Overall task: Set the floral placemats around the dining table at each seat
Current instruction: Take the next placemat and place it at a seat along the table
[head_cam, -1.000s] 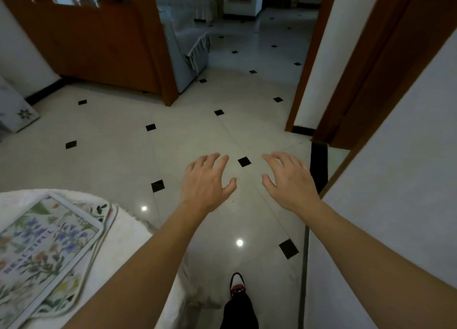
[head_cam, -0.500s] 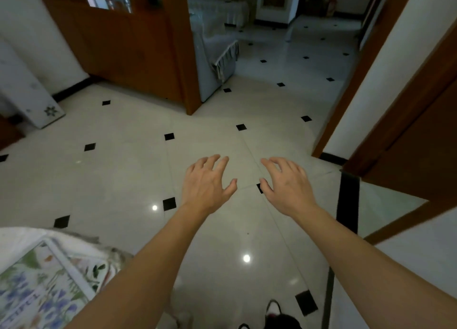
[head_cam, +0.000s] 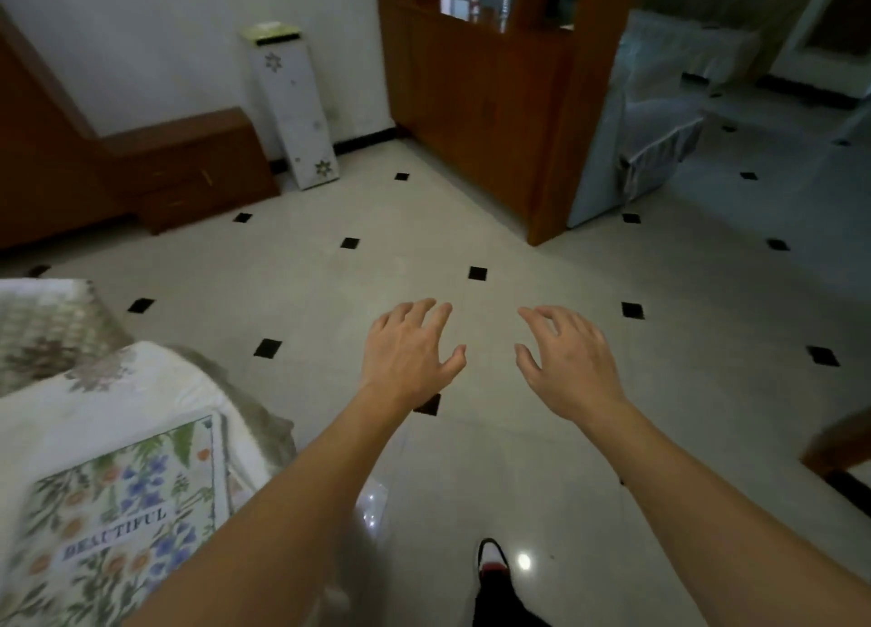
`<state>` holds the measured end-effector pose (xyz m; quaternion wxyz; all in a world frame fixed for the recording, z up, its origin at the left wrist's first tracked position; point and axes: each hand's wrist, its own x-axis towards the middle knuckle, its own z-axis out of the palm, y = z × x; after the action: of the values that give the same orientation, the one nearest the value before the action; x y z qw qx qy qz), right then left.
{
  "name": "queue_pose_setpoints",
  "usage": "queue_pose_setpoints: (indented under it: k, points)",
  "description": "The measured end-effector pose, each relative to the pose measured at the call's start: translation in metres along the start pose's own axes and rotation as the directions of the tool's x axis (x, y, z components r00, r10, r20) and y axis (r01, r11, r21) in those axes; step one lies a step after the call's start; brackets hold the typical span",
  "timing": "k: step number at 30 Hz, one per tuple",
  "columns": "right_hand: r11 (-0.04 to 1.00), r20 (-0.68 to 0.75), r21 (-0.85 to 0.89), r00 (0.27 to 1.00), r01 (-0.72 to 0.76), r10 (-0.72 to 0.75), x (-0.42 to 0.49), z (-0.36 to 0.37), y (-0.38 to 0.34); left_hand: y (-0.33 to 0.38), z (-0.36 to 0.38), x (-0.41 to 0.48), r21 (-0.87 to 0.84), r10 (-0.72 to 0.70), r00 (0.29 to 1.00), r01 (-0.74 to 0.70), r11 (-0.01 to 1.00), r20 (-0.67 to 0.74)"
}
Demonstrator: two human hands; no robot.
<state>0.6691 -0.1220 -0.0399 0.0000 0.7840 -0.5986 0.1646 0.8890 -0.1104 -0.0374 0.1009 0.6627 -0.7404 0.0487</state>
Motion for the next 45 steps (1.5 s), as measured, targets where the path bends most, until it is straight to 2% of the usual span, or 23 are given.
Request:
queue_pose_setpoints:
  k: [5,10,14,19,28,33,39,45]
  points:
    - [0.986,0.055,0.051,0.986,0.157,-0.160,0.097,0.023,-0.004,-0.037,0.000,0.055,0.045,-0.178,0.984,0.177,0.983,0.017]
    - [0.923,0.080,0.140,0.925,0.358,-0.371,0.173,0.054,-0.051,-0.087,0.005,0.050,0.097,-0.397,0.917,0.392,0.915,0.036]
    - [0.824,0.096,0.235,0.831,0.516,-0.548,0.198,0.087,-0.113,-0.125,0.003,0.014,0.148,-0.592,0.806,0.584,0.798,0.017]
    - [0.671,0.095,0.329,0.684,0.664,-0.723,0.206,0.122,-0.199,-0.173,-0.002,-0.041,0.153,-0.761,0.648,0.756,0.636,-0.040]
    - [0.357,0.057,0.407,0.367,0.841,-0.929,0.194,0.172,-0.353,-0.247,0.006,-0.135,0.099,-0.945,0.319,0.945,0.311,-0.077]
    - [0.208,0.086,0.390,0.189,0.897,-0.978,0.184,0.190,-0.435,-0.281,0.014,-0.180,0.023,-0.992,0.091,0.996,0.090,-0.082]
    - [0.056,0.093,0.420,0.019,0.906,-0.996,0.163,0.214,-0.502,-0.287,0.028,-0.231,-0.044,-0.981,-0.179,0.983,-0.176,-0.072]
    - [-0.033,0.188,0.473,-0.138,0.880,-0.972,0.148,0.244,-0.531,-0.252,0.040,-0.260,-0.199,-0.870,-0.486,0.863,-0.464,-0.080]
